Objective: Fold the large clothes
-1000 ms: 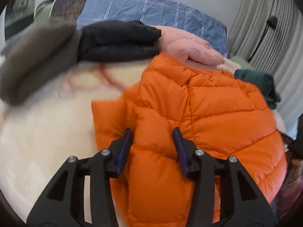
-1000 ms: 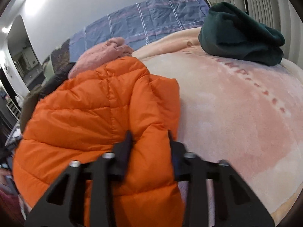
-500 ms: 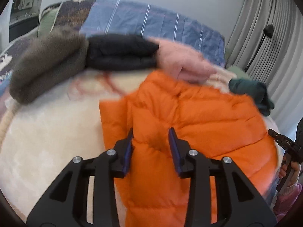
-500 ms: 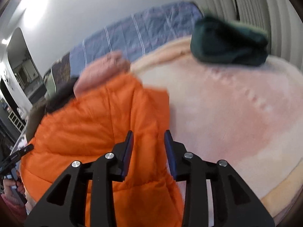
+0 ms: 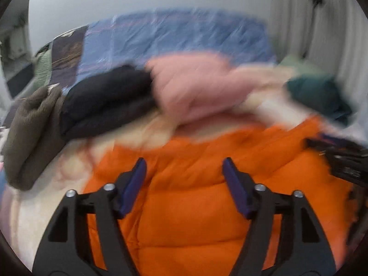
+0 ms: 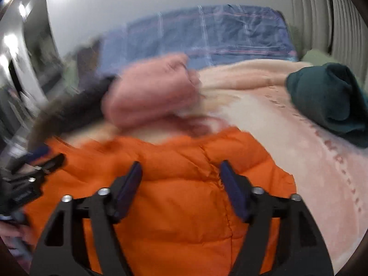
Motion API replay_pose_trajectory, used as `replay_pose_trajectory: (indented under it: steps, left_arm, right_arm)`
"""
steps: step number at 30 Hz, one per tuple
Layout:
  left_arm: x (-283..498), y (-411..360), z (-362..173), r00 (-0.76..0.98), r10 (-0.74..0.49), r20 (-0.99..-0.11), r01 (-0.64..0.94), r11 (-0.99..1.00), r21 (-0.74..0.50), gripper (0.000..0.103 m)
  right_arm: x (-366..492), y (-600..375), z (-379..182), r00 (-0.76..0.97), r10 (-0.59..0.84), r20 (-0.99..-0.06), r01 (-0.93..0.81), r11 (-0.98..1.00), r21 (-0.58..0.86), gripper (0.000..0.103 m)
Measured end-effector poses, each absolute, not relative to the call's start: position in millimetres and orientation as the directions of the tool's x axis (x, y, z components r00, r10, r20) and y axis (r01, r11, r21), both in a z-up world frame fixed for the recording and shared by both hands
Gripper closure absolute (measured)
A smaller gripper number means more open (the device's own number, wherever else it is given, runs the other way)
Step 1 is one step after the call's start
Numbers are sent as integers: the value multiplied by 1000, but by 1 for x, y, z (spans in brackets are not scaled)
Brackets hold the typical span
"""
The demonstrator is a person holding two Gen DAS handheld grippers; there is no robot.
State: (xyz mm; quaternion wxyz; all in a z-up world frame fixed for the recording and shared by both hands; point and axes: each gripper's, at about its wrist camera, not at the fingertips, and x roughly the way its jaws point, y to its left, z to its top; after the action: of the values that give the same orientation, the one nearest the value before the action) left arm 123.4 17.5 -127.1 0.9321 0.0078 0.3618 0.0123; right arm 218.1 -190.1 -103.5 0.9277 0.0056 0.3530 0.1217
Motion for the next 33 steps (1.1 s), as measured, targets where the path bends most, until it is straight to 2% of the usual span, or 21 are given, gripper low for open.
replay_pose_trajectory:
  steps: [1,2,4,16,22,27,30,33]
  left_arm:
    - [128,22,-137,728,15,-686,-21,1000,0,26]
    - [130,37,-146,734,-52,-677,-31,993,-110,26]
    - [128,45,-148,738,-72,-671,-32,989,-141,26]
    - [137,47,-167,724,-114,-680,-27,981,-193,24]
    - [141,46,-170,709,-107,-697,-31,983,-182,24]
    - [136,44,-153,704,-97,-704,-34,985,-169,26]
    - [131,42,-125,746,-151,-649,-4,973,-230,26]
    - [142,31,-116,734,-144,-664,-12,975,-224,25]
  right_arm:
    - [222,-194,-110,719,256,-646,-221,966,137,27]
    - [223,-198,-112,717,264,-645,-215,964,155,26]
    - [226,-199,-114,713,271,-647,-224,962,157,25]
    - [238,-193,-131,687,269,-675,-222,962,158,23]
    - [239,-191,-129,682,253,-686,-223,965,135,23]
    - [227,-189,-106,694,226,-684,-198,973,120,23]
    - [221,-184,-82,714,260,-650,-192,966,176,23]
    - [233,-167,-81,691,220,-689,-159,975,153,23]
